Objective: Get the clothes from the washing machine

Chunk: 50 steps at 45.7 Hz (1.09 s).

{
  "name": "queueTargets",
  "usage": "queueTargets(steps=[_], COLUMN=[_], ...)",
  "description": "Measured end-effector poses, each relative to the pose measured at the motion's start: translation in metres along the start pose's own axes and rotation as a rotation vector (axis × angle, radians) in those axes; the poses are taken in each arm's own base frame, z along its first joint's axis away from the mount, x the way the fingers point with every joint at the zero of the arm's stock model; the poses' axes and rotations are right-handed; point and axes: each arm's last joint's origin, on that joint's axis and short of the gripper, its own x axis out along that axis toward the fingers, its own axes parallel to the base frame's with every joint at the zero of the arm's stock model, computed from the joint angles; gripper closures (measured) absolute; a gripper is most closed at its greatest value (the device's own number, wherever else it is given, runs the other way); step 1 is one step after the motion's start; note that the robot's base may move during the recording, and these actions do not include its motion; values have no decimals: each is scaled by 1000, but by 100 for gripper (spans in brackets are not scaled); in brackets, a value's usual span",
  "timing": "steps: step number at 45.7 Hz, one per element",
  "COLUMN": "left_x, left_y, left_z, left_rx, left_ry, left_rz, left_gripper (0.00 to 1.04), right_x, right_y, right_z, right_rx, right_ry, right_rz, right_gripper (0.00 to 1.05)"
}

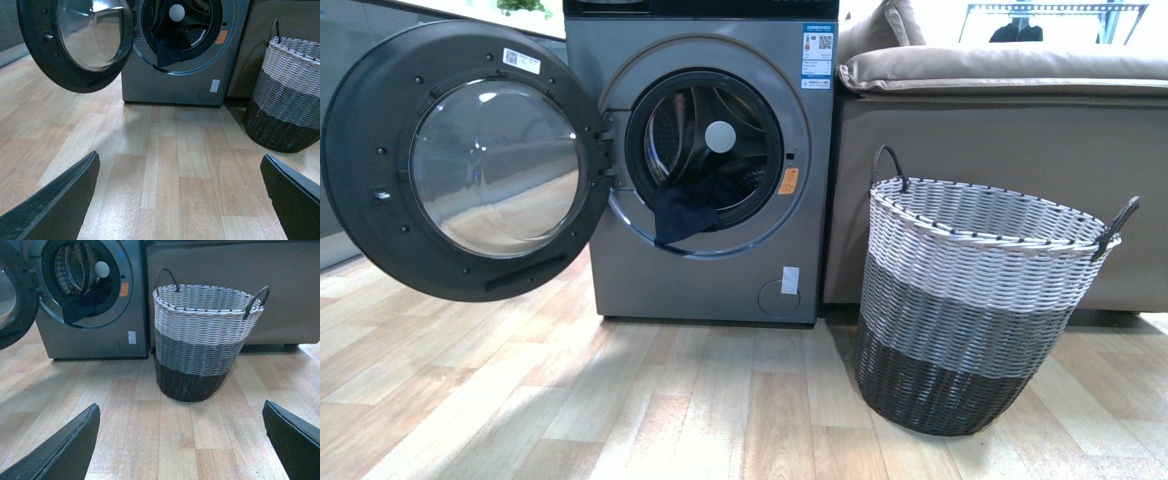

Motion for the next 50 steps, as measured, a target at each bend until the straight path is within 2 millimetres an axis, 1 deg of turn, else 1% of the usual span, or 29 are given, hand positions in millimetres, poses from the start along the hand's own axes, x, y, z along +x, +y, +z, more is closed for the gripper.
queueTargets(steps=[50], left_x=[0], left_y=[0], left_z=[0], left_rx=[0], left_ry=[-1], left_rz=[0], left_gripper=[6], right_x=[0], right_y=[0], right_z=[0], right_rx=[0], right_ry=[0], right_rz=[0], right_gripper=[8])
